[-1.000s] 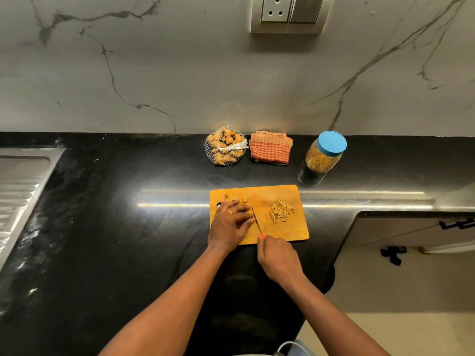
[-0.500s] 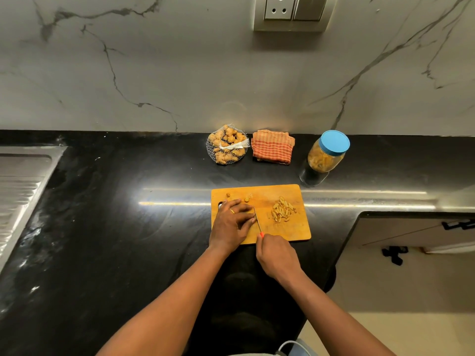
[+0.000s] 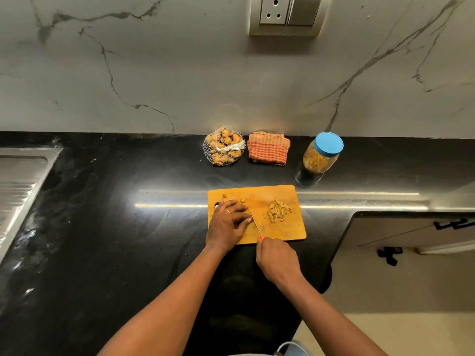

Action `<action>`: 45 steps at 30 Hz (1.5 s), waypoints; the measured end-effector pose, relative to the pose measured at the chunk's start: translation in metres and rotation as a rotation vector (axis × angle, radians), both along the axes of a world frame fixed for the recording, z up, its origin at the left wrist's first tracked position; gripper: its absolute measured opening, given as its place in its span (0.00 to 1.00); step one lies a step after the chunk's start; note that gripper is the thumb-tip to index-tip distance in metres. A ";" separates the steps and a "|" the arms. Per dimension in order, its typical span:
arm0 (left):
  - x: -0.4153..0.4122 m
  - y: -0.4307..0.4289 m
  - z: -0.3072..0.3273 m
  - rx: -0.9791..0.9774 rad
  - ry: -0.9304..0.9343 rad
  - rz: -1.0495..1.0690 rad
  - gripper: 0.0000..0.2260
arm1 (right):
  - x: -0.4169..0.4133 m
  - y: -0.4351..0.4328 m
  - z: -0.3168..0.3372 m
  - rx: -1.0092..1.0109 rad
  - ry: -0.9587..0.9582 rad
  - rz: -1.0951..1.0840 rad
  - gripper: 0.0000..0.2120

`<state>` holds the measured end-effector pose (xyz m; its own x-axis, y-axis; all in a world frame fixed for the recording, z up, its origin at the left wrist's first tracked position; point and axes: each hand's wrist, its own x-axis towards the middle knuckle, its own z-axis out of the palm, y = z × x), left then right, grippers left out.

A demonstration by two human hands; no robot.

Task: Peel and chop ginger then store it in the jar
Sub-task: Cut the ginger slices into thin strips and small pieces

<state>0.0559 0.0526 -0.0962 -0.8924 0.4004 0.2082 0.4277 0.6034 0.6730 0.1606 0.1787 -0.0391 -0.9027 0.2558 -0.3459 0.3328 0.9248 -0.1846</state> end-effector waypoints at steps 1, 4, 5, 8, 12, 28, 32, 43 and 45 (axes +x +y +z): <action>0.000 0.000 0.000 0.000 -0.005 -0.001 0.04 | 0.001 0.002 0.000 0.001 0.006 -0.001 0.21; 0.000 0.000 0.001 -0.009 -0.018 0.000 0.05 | 0.004 0.010 0.000 0.000 0.009 -0.026 0.20; 0.000 0.000 0.001 -0.007 -0.022 0.001 0.05 | 0.005 0.014 0.000 -0.004 0.012 -0.042 0.20; 0.000 0.000 0.002 0.001 -0.040 0.008 0.05 | 0.004 0.020 0.000 -0.017 0.030 -0.077 0.21; 0.000 0.000 0.001 0.034 -0.056 0.017 0.04 | 0.000 0.007 0.001 -0.064 0.078 -0.060 0.23; -0.001 0.000 0.000 0.028 -0.039 0.016 0.05 | -0.003 -0.008 -0.005 -0.100 0.088 -0.065 0.23; -0.001 0.000 -0.001 0.026 -0.033 0.011 0.05 | -0.005 -0.008 -0.007 -0.125 0.064 -0.069 0.23; -0.001 0.000 -0.002 0.026 -0.027 0.013 0.05 | -0.010 -0.008 -0.001 -0.086 -0.048 -0.057 0.20; -0.001 -0.001 -0.003 0.021 -0.027 0.016 0.06 | -0.005 -0.008 0.000 -0.081 -0.039 -0.058 0.21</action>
